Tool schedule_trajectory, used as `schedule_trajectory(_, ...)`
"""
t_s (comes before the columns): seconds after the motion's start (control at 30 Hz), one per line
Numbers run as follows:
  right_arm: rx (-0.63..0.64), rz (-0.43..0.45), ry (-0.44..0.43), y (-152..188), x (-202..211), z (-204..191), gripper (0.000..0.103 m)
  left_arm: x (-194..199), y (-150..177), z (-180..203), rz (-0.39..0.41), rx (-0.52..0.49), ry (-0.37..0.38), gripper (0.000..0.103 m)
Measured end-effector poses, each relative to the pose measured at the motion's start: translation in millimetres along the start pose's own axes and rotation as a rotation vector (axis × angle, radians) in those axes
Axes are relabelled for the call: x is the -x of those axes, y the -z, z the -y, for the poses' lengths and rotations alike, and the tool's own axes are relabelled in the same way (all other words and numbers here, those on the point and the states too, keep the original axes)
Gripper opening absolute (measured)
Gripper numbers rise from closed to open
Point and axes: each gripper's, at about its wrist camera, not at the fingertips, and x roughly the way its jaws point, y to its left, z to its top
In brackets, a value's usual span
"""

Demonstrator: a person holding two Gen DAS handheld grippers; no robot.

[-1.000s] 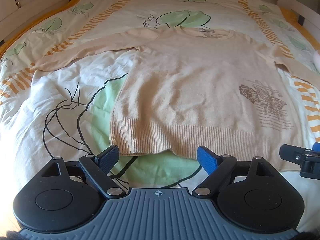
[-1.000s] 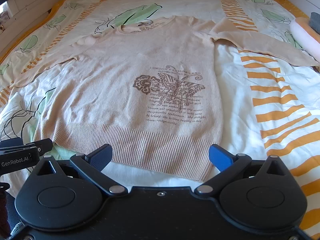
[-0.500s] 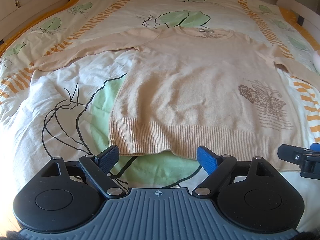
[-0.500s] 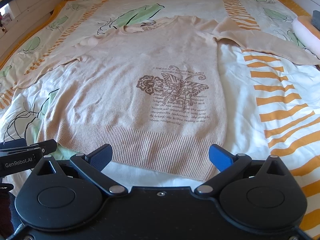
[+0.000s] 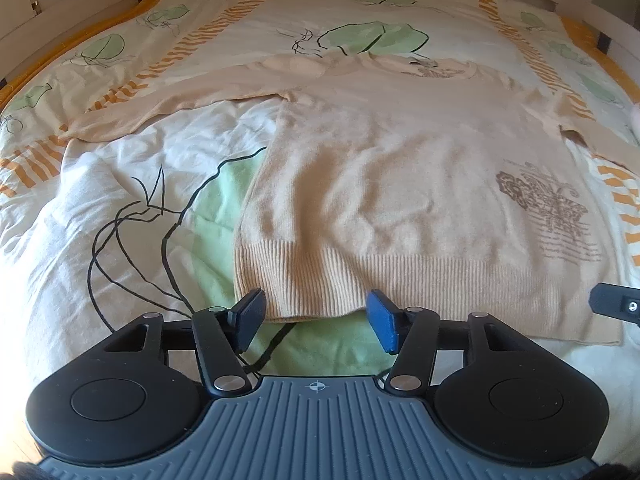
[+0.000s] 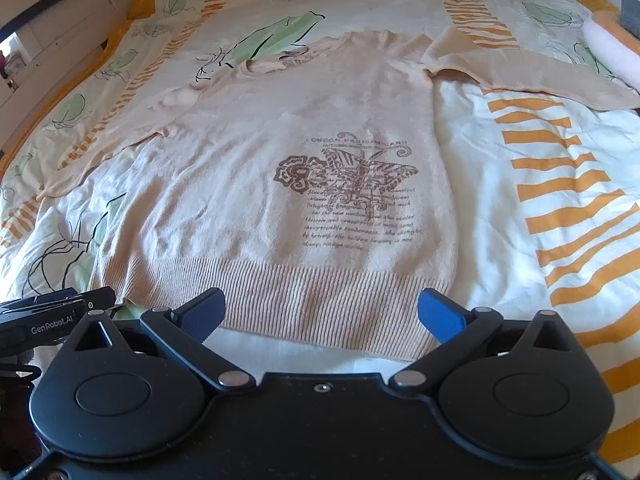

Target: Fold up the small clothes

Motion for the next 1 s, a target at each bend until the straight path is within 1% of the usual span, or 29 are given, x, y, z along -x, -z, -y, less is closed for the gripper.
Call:
schedule_trajectory(0.1,-0.01,0.004,0.019,-4,-2,8,0.102,-6,-6,-8,0.011,-0.001,-0.021,0.053)
schedule_trajectory(0.2,-0.008,0.026,0.054,-9,-2,17,0.102,-14,-13,-18,0.015,0.002,-0.042,0.053)
schedule_trajectory(0.3,-0.006,0.06,0.082,-13,-3,28,0.101,-25,-16,-29,0.008,0.02,-0.038,0.053)
schedule_trajectory(0.37,0.0,0.053,0.097,-16,-8,35,0.097,-32,-17,-38,-0.008,0.041,-0.013,0.053)
schedule_trajectory(0.43,-0.005,0.022,0.108,-18,-17,42,0.085,-39,-16,-47,-0.026,0.066,0.019,0.053)
schedule_trajectory(0.53,-0.015,-0.015,0.129,-16,-29,49,0.079,-47,-14,-57,-0.042,0.091,0.057,0.053)
schedule_trajectory(0.63,-0.014,-0.05,0.132,-12,-40,51,0.078,-50,-13,-61,-0.04,0.082,0.069,0.053)
schedule_trajectory(0.87,0.014,-0.062,0.125,-12,-51,48,0.082,-60,-13,-59,-0.053,0.048,0.084,0.053)
schedule_trajectory(0.97,0.02,-0.064,0.099,-12,-55,48,0.093,-67,-13,-60,-0.055,0.052,0.112,0.053)
schedule_trajectory(1.0,0.028,-0.067,0.087,-12,-57,47,0.099,-68,-13,-60,-0.052,0.056,0.119,0.054)
